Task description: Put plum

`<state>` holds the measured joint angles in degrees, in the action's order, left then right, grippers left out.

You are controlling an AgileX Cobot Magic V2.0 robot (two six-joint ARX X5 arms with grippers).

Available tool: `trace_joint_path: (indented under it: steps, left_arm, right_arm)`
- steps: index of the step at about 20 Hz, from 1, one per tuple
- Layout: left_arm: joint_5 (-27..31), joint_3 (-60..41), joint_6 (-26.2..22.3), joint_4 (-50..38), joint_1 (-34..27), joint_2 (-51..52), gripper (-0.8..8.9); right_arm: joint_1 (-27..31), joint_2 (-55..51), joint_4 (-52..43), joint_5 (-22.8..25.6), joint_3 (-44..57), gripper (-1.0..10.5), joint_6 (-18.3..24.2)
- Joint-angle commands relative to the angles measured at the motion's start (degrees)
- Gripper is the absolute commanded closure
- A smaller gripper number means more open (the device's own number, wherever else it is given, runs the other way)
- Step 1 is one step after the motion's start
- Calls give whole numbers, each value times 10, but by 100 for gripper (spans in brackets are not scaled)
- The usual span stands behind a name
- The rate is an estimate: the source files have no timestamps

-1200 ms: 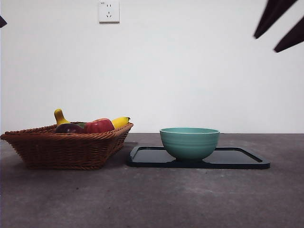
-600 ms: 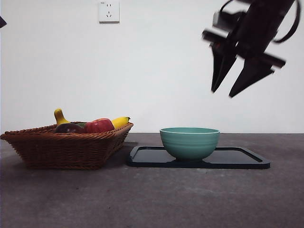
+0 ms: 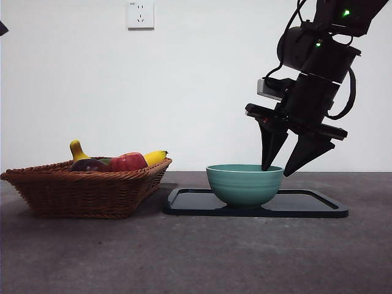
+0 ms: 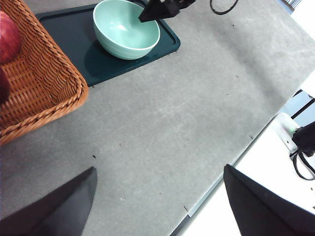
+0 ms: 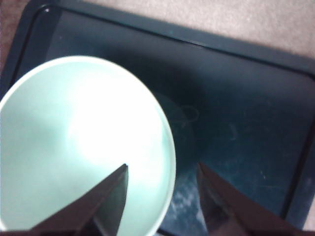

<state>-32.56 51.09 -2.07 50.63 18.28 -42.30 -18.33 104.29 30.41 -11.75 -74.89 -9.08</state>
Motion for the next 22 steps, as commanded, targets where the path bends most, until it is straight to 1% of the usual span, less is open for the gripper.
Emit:
trace_joint_path:
  steps: [1, 3, 6, 10, 14, 17, 22]
  left_arm:
    - [-3, 7, -7, -2, 2, -3, 412]
    - [-3, 7, -7, 1, 2, -3, 412]
    - [-3, 7, -7, 12, 2, -3, 412]
    - [-3, 7, -7, 12, 2, -3, 412]
    - [-3, 7, -7, 12, 2, -3, 412]
    - [-3, 7, -7, 12, 2, -3, 412]
    - [-3, 7, -7, 9, 2, -3, 412]
  right_arm:
    - [-2, 21, -10, 2, -13, 767, 7]
    - [-2, 24, -15, 2, -13, 868, 10]
    - [-2, 25, -27, 2, -13, 936, 10]
    - [-2, 20, -42, 2, -17, 936, 5]
    - [-3, -29, -28, 2, -18, 936, 6]
    - [-3, -86, 5, -4, -18, 936, 9]
    - [-16, -195, 98, -4, -18, 936, 28]
